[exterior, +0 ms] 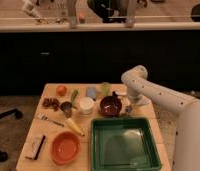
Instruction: Place towel in table surface
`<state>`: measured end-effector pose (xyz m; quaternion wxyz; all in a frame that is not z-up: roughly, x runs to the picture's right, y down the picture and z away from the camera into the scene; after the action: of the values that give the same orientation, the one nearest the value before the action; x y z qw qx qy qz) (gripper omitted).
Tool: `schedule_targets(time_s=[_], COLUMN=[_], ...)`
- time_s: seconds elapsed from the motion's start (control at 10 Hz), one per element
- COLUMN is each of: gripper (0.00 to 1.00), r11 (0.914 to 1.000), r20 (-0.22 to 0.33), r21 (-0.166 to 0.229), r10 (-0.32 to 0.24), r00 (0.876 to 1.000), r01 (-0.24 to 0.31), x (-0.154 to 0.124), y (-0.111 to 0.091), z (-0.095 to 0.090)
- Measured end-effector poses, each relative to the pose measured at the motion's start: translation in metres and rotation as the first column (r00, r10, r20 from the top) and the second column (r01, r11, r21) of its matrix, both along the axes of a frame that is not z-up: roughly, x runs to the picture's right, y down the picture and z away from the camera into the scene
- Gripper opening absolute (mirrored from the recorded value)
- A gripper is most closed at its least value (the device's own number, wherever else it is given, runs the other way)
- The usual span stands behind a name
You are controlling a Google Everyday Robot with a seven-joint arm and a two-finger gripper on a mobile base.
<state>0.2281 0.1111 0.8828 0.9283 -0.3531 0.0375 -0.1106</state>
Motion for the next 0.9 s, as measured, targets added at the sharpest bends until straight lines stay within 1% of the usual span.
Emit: schedule_targets(time_s=[0.3,0.7,0.9], gripper=[0.0,0.0,0.02], r11=[1.0,0.9999,1.0], r20=[-0.002,-0.007,-0.009], r21=[0.001,0.007,0.005], r10=[0.009,0.008,0.004], r00=[1.0,1.0,1.0], r01=[-0.009,-0.007,-0.004], x=[0.006,0.007,0.006], y=[-0.001,-0.009,-0.01], z=[0.01,0.027,0.029])
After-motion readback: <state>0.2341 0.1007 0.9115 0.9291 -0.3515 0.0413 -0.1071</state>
